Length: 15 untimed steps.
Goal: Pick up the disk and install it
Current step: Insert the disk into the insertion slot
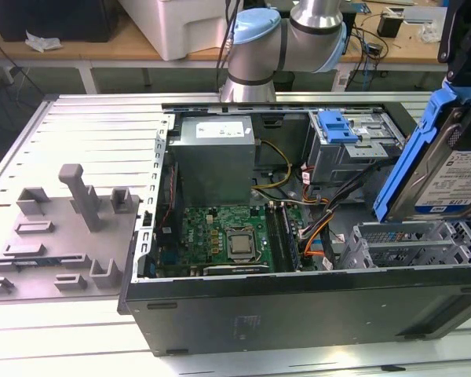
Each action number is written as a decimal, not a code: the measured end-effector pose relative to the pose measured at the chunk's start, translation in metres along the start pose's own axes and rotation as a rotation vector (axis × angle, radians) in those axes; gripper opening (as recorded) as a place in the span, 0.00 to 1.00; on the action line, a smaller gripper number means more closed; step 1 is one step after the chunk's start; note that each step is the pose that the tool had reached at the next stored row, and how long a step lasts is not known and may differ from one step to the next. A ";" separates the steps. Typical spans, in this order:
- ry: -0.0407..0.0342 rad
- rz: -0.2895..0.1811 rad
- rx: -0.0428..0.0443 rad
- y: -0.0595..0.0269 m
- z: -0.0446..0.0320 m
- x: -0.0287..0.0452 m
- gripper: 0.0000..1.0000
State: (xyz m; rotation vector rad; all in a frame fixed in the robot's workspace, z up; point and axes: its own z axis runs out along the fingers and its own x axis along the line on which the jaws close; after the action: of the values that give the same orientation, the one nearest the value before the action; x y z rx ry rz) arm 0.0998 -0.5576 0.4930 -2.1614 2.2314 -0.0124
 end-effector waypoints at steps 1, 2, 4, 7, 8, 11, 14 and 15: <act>0.0001 0.002 0.0000 0.0000 0.0001 0.0000 0.36; 0.0001 0.003 0.0001 0.0001 0.0001 0.0000 0.36; 0.0001 0.003 0.0001 0.0001 0.0001 0.0000 0.36; 0.0001 0.004 -0.0006 0.0001 0.0001 0.0000 0.36; 0.0001 0.004 -0.0011 0.0002 0.0001 0.0000 0.36; -0.0021 0.004 -0.0014 0.0001 0.0002 -0.0001 0.36; -0.0119 0.002 -0.0019 0.0001 0.0004 -0.0001 0.36; -0.0130 -0.001 -0.0023 0.0001 0.0005 -0.0001 0.36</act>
State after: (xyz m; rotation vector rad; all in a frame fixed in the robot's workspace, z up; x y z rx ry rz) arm 0.0997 -0.5575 0.4925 -2.1571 2.2249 0.0042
